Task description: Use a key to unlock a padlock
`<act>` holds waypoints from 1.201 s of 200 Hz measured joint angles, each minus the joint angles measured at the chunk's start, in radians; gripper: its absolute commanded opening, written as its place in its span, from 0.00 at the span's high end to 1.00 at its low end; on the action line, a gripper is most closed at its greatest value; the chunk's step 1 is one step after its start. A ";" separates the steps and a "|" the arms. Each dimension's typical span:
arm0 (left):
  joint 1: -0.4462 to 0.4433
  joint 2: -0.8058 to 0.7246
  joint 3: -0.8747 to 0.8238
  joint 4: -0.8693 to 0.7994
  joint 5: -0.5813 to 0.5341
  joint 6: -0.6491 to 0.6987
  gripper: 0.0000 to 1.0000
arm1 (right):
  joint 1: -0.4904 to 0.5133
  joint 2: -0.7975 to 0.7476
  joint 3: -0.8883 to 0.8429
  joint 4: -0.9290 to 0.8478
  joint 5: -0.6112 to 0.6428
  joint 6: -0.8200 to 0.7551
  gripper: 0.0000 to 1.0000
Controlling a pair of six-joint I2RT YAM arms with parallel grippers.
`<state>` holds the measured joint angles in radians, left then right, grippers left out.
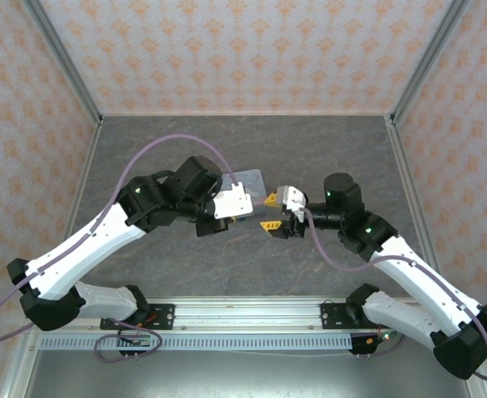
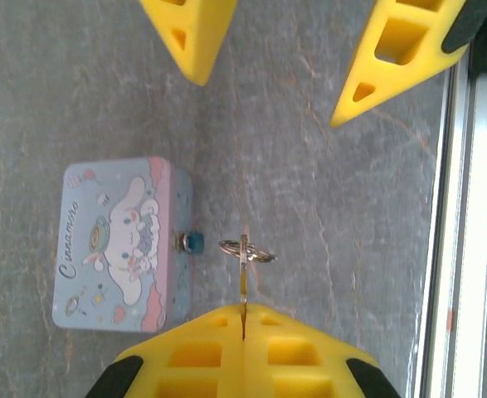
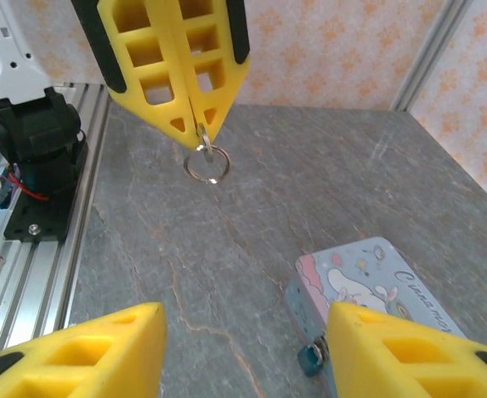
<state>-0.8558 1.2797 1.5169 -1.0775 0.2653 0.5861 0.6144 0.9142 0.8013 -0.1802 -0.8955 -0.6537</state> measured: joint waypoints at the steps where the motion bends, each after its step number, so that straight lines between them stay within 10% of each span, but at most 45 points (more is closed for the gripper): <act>1: 0.000 0.001 0.002 -0.003 -0.001 0.000 1.00 | 0.001 0.000 -0.001 0.004 0.000 0.000 0.47; 112: -0.022 0.164 0.213 -0.208 -0.065 0.080 1.00 | 0.094 0.108 -0.155 0.502 -0.004 0.240 0.55; 240: -0.028 0.197 0.237 -0.220 -0.066 0.094 1.00 | 0.094 0.108 -0.166 0.586 -0.013 0.305 0.71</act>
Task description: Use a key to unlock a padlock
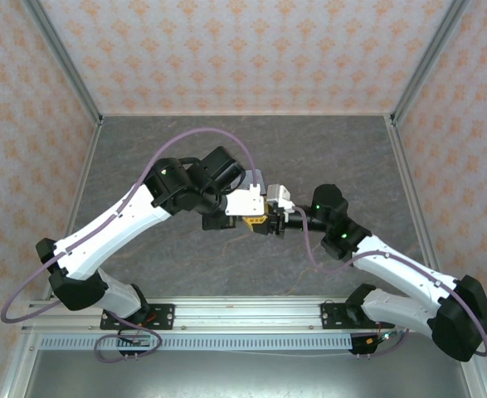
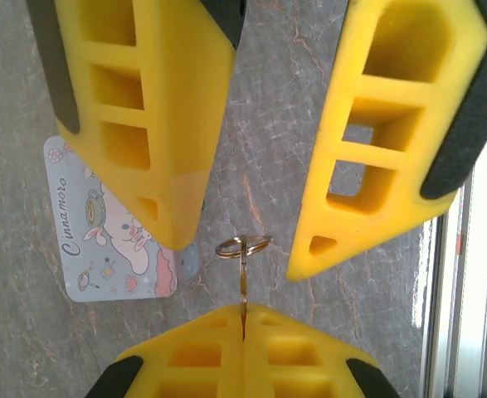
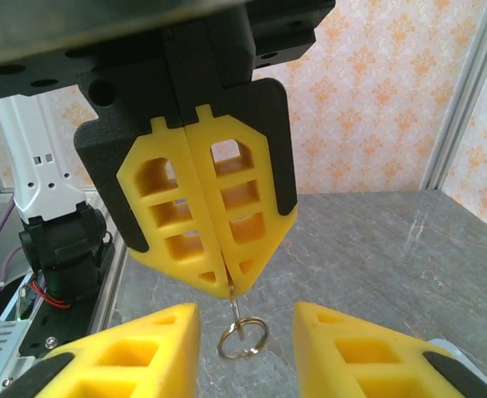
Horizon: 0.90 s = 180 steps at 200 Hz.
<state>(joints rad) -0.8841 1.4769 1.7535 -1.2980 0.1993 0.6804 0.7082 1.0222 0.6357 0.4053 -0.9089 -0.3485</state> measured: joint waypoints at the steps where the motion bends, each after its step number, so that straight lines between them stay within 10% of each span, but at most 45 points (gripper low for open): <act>1: 0.000 0.000 0.000 0.000 0.000 0.000 1.00 | 0.000 0.000 0.000 0.000 -0.001 0.001 0.72; 118: -0.006 0.000 0.000 -0.012 0.001 0.000 1.00 | 0.003 0.000 0.006 -0.077 -0.008 -0.053 1.00; 180: -0.006 -0.031 -0.015 0.022 -0.020 -0.022 0.49 | 0.001 -0.037 -0.024 -0.104 0.050 -0.027 1.00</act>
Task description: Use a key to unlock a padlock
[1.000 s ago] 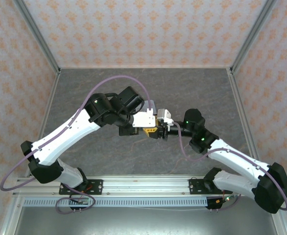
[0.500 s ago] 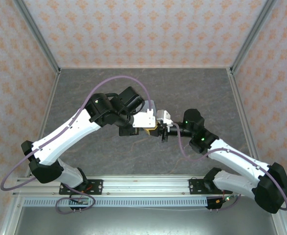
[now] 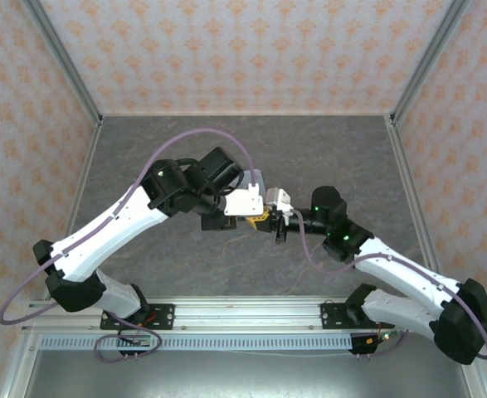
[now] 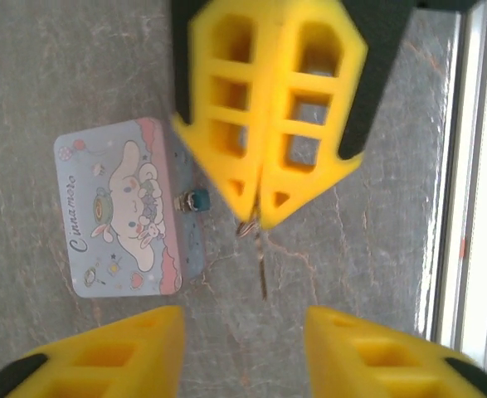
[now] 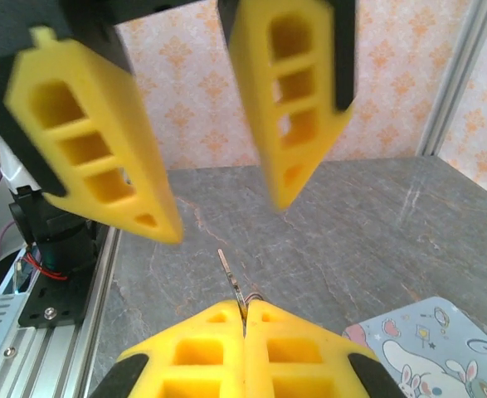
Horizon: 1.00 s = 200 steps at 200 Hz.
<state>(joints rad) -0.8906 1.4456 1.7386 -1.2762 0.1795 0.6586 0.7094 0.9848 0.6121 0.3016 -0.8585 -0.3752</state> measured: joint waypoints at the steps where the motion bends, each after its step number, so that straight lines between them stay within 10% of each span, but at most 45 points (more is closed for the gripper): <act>1: 0.000 -0.002 -0.001 0.002 -0.002 -0.003 0.49 | -0.001 -0.002 -0.003 0.002 0.002 0.002 1.00; 52: 0.014 -0.289 -0.273 0.256 -0.010 -0.144 0.21 | -0.087 -0.031 -0.097 0.065 0.077 0.183 1.00; 99: 0.101 -0.528 -0.689 0.657 -0.043 -0.571 0.10 | -0.195 0.071 -0.139 0.204 0.113 0.467 1.00; 200: 0.187 -0.274 -1.149 1.184 0.077 -1.338 0.10 | -0.227 0.497 0.025 0.317 0.119 0.830 1.00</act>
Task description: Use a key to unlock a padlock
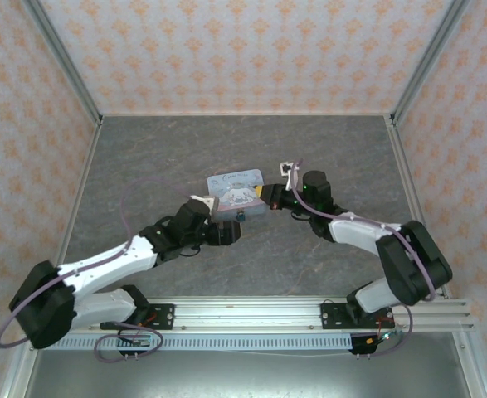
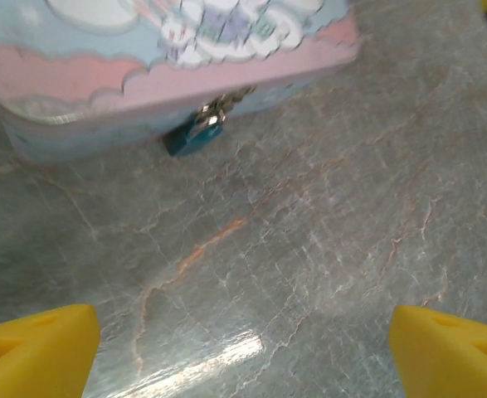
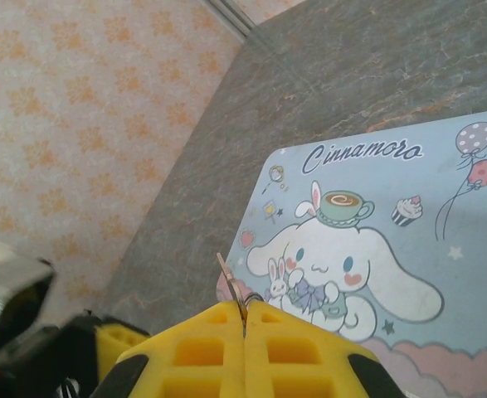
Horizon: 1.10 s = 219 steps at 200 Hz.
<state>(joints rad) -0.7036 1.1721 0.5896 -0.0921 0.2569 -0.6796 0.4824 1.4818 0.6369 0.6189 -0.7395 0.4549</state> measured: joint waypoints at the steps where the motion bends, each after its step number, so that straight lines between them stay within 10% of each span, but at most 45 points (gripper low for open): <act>1: 0.000 0.003 0.000 0.003 0.001 -0.002 0.10 | 0.000 0.003 0.001 0.000 -0.001 0.002 1.00; 219: 0.065 0.466 0.023 0.481 0.020 0.007 0.31 | -0.021 0.188 0.149 -0.215 0.027 -0.048 1.00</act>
<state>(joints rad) -0.6388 1.6382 0.6121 0.3889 0.2771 -0.6724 0.4614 1.6699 0.7856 0.4038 -0.7128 0.4072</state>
